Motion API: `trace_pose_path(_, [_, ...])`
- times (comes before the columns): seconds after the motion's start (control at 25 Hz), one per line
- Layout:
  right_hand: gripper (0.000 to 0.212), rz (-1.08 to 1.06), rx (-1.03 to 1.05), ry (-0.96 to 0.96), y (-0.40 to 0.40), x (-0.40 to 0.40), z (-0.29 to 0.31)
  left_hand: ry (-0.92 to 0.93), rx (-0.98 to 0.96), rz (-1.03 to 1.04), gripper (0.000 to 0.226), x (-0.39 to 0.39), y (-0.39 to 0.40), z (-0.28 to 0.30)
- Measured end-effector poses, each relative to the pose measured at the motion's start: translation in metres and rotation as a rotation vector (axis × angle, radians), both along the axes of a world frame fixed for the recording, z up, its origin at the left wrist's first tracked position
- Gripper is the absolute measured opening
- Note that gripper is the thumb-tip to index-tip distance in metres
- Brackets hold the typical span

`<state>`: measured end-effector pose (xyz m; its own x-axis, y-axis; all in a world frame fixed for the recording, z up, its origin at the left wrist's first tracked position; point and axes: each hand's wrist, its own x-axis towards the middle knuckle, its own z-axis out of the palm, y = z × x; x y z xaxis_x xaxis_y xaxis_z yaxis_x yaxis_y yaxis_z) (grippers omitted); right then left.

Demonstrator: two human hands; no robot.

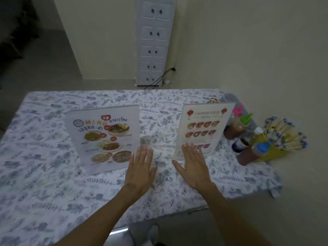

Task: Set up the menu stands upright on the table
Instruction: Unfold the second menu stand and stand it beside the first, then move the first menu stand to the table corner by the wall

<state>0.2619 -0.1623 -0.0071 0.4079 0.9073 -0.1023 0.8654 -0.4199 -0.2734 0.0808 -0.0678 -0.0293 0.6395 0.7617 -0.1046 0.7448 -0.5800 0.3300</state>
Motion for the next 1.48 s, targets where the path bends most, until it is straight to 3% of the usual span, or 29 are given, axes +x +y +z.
trace_pose_path(0.32, [0.086, -0.148, 0.006, 0.044, -0.037, 0.101, 0.002, 0.125, 0.049, -0.045, 0.108, 0.094, -0.014, 0.005])
trace_pose_path(0.44, [0.080, -0.182, 0.035, 0.142, -0.036, 0.142, -0.004, 0.106, 0.017, 0.092, 0.088, 0.123, -0.018, 0.003])
trace_pose_path(0.56, [0.079, -0.149, 0.056, 0.279, -0.023, 0.181, -0.014, -0.041, -0.165, 0.326, 0.081, 0.151, -0.025, 0.000])
trace_pose_path(0.68, [0.075, -0.167, 0.132, 0.526, -0.006, 0.205, -0.023, -0.424, -0.394, 0.498, 0.087, 0.167, -0.023, -0.003])
trace_pose_path(0.76, [0.061, -0.198, 0.190, 0.672, 0.001, 0.209, -0.025, -0.601, -0.394, 0.515, 0.073, 0.174, -0.020, 0.001])
trace_pose_path(0.88, [0.030, -0.234, 0.270, 0.761, 0.006, 0.209, -0.027, -0.647, -0.350, 0.585, 0.036, 0.181, -0.014, 0.009])
trace_pose_path(1.0, [0.014, -0.251, 0.302, 0.787, 0.011, 0.212, -0.026, -0.614, -0.372, 0.640, 0.023, 0.180, -0.004, 0.009])
trace_pose_path(1.28, [0.011, -0.306, 0.386, 0.785, 0.022, 0.202, -0.006, -0.641, -0.423, 0.604, 0.021, 0.165, 0.020, 0.019])
trace_pose_path(1.48, [0.016, -0.410, 0.505, 0.973, 0.058, 0.206, 0.021, -0.799, -0.398, 0.534, 0.012, 0.174, 0.061, 0.055])
